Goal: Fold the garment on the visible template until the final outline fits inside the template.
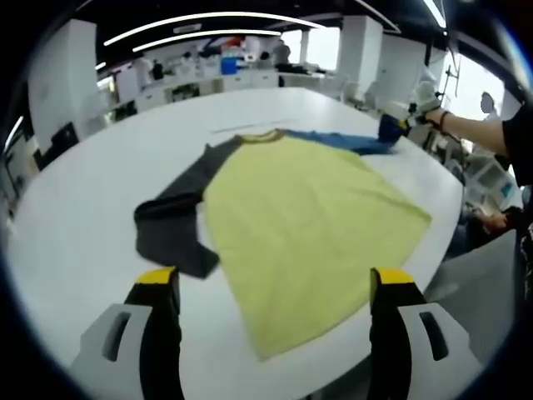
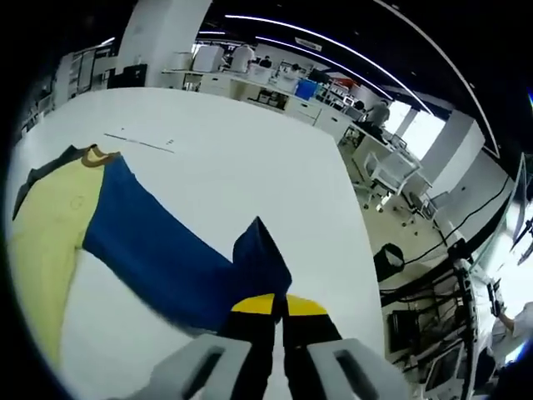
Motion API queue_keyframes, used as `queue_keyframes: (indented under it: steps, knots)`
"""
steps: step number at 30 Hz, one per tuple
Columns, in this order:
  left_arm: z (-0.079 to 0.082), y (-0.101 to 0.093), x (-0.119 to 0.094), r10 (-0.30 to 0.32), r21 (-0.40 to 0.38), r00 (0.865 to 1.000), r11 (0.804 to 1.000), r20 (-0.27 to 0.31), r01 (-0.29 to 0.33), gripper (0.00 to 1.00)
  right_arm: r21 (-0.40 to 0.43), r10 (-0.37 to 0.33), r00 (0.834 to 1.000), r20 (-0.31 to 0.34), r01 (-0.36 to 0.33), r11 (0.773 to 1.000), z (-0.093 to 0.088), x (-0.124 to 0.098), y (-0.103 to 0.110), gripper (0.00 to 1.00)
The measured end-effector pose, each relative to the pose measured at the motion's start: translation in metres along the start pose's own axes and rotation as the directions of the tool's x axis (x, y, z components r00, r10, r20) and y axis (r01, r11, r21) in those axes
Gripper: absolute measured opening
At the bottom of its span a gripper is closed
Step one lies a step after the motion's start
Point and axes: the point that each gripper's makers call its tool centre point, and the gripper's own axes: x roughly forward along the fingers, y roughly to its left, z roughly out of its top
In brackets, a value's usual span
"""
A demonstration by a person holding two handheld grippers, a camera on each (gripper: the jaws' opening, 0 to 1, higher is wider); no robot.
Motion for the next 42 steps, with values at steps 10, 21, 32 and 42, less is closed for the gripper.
queue_keyframes:
  steps: [10, 21, 32, 42]
  knots:
    - [0.000, 0.001, -0.001, 0.002, 0.001, 1.000, 1.000, 0.007, -0.002, 0.92, 0.108, -0.008, 0.992, -0.127, 0.022, 0.994, -0.052, 0.009, -0.002, 0.00]
    - [-0.002, 0.007, 0.000, 0.005, 0.014, 1.000, 1.000, 0.008, -0.005, 0.95, 0.144, 0.013, 0.983, -0.182, 0.014, 0.989, -0.076, 0.019, 0.004, 0.00]
    - [-0.001, -0.001, -0.004, 0.001, 0.024, 1.000, 1.000, 0.005, -0.001, 0.99, 0.223, 0.041, 0.978, -0.202, 0.006, 0.975, -0.086, 0.019, 0.007, 0.00]
    - [0.003, 0.001, -0.008, 0.004, 0.037, 1.000, 0.999, 0.014, -0.005, 0.99, 0.194, 0.047, 0.982, -0.181, -0.011, 0.981, -0.071, 0.010, 0.010, 0.00]
